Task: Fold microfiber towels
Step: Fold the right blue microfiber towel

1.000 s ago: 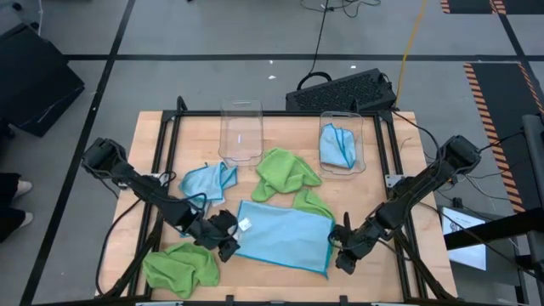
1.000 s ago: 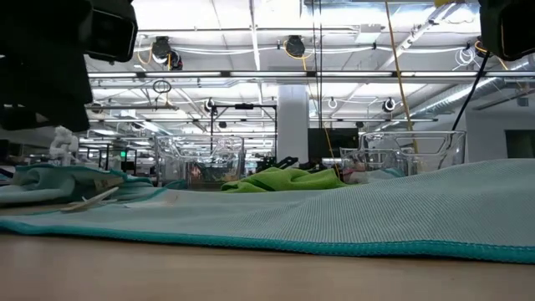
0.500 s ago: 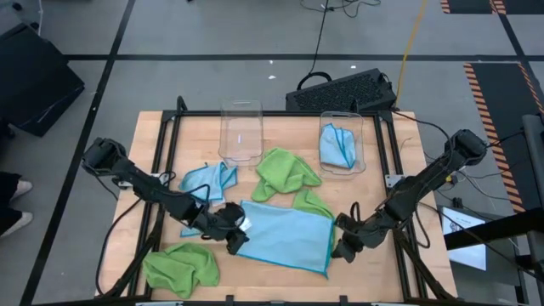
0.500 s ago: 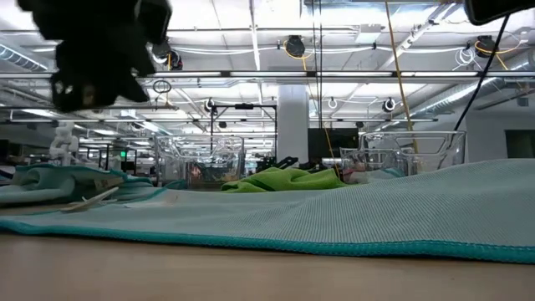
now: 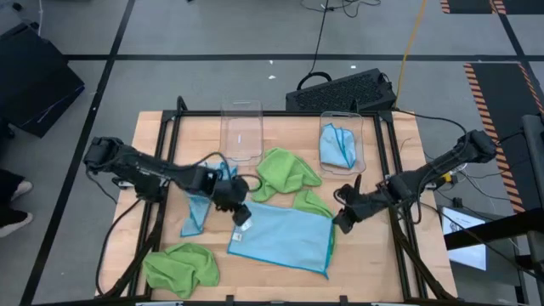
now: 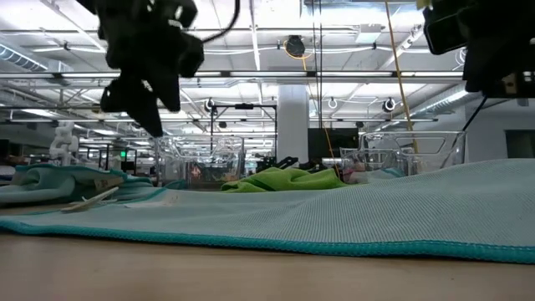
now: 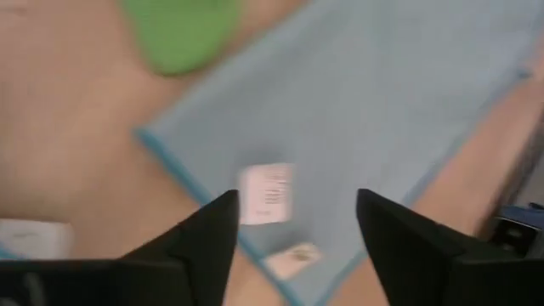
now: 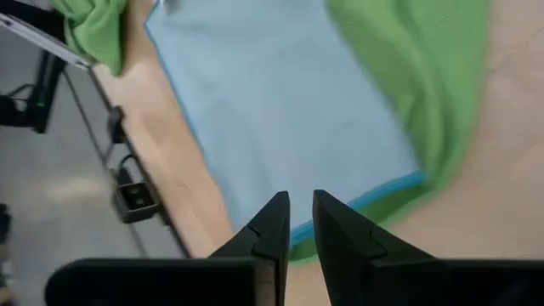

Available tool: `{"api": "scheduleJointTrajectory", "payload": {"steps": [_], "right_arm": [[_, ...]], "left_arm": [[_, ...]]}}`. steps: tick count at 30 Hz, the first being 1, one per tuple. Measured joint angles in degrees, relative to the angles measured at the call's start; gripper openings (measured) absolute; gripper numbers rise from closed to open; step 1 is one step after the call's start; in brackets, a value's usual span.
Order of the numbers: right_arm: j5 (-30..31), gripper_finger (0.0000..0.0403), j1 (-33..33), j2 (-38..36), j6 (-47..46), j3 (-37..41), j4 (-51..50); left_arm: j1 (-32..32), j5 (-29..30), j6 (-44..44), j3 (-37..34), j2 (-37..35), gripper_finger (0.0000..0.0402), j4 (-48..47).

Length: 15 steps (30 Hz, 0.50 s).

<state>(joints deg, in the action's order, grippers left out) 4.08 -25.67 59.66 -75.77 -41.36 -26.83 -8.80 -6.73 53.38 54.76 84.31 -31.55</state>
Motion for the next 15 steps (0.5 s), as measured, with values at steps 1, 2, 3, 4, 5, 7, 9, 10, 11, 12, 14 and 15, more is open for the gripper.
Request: {"api": "scheduleJointTrajectory", "payload": {"steps": [1,2,3,4,5,7,9,10,11,12,14,15], "right_arm": [[-0.94,0.005,1.21,-0.48,1.72,0.0,-0.71],[-1.59,0.005,2.31,-0.97,3.79,0.0,-1.28],[-2.47,0.005,3.35,-1.41,5.95,0.0,-1.84],[-3.25,0.005,4.38,-1.82,8.04,0.0,-2.26],[-4.15,0.005,5.43,-2.13,9.9,0.0,-2.5],[-5.71,0.005,7.41,-2.48,13.06,0.0,-2.73],[-7.31,0.005,9.03,-2.69,15.32,0.0,-2.9],[-8.26,0.005,9.72,-2.69,16.34,0.0,-2.78],[-8.98,0.005,10.32,-2.67,17.26,0.0,-2.84],[-9.97,0.005,10.77,-2.67,18.15,0.0,-2.97],[-11.19,0.005,11.41,-2.67,19.67,0.0,-3.06],[-11.82,0.005,11.72,-2.67,20.31,0.0,-3.27]], "left_arm": [[1.47,-0.3,-1.42,0.0,0.0,0.026,-1.33],[2.81,-0.31,-3.17,0.0,-0.02,0.0272,-2.52],[4.08,-0.2,-5.46,0.0,-0.02,0.0281,-3.61],[5.07,0.13,-7.82,0.0,0.0,0.0287,-4.42],[5.89,0.38,-10.45,0.0,0.0,0.0291,-4.79],[7.03,0.8,-16.15,0.0,0.0,0.0295,-4.64],[7.49,1.2,-22.1,0.0,-0.01,0.0295,-4.59],[7.51,1.19,-25.32,0.0,0.0,0.0296,-4.34],[7.33,1.19,-28.56,0.0,0.0,0.0296,-3.98],[7.06,1.19,-31.71,0.0,0.0,0.0296,-3.76],[6.22,2.07,-36.67,-0.14,-0.02,0.0296,-3.61],[5.93,2.72,-38.38,-0.42,-0.02,0.0296,-3.23]]}}
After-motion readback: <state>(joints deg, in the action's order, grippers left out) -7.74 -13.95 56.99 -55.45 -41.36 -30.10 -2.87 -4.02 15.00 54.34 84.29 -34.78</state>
